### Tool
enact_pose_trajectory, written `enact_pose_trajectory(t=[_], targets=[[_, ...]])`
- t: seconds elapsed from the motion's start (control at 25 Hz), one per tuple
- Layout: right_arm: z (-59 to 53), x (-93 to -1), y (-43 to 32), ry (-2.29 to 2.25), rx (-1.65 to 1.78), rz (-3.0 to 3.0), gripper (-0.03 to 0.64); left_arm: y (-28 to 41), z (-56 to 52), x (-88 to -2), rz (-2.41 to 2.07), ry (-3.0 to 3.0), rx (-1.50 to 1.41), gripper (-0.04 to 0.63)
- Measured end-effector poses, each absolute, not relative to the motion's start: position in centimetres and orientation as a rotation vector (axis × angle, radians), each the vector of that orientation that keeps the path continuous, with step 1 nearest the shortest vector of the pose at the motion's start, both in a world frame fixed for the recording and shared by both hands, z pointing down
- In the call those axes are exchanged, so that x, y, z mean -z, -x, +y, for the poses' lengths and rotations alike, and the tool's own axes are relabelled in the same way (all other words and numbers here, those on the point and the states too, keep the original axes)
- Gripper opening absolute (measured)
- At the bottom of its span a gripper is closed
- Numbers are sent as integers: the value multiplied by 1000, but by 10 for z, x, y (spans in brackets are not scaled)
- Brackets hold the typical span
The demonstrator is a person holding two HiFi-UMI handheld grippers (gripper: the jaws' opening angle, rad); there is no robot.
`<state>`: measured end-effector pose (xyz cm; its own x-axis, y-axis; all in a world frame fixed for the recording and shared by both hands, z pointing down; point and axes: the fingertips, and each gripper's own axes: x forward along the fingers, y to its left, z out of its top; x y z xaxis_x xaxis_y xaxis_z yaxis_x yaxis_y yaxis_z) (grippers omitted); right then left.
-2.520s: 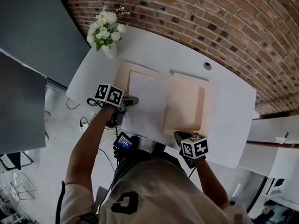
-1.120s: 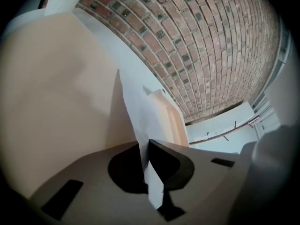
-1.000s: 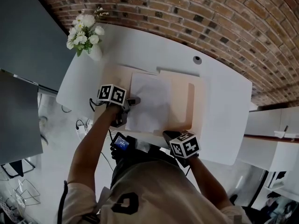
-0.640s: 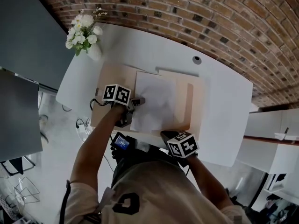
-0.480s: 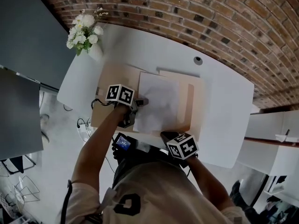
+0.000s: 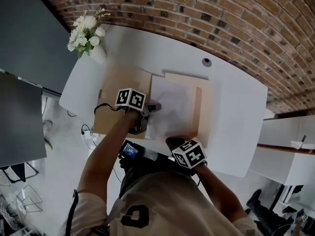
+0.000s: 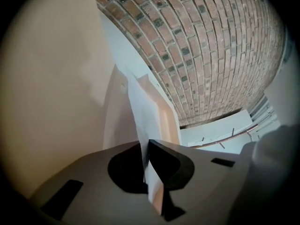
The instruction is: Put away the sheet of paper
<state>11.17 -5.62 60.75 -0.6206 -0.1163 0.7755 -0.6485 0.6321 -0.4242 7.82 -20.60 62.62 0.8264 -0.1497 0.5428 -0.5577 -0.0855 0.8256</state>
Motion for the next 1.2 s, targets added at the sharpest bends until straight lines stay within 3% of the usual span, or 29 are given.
enact_pose_trajectory(t=[1.2], targets=[[-53, -608, -147, -638, -951, -2111, 23, -141, -212, -638, -534, -1522, -163, 15]])
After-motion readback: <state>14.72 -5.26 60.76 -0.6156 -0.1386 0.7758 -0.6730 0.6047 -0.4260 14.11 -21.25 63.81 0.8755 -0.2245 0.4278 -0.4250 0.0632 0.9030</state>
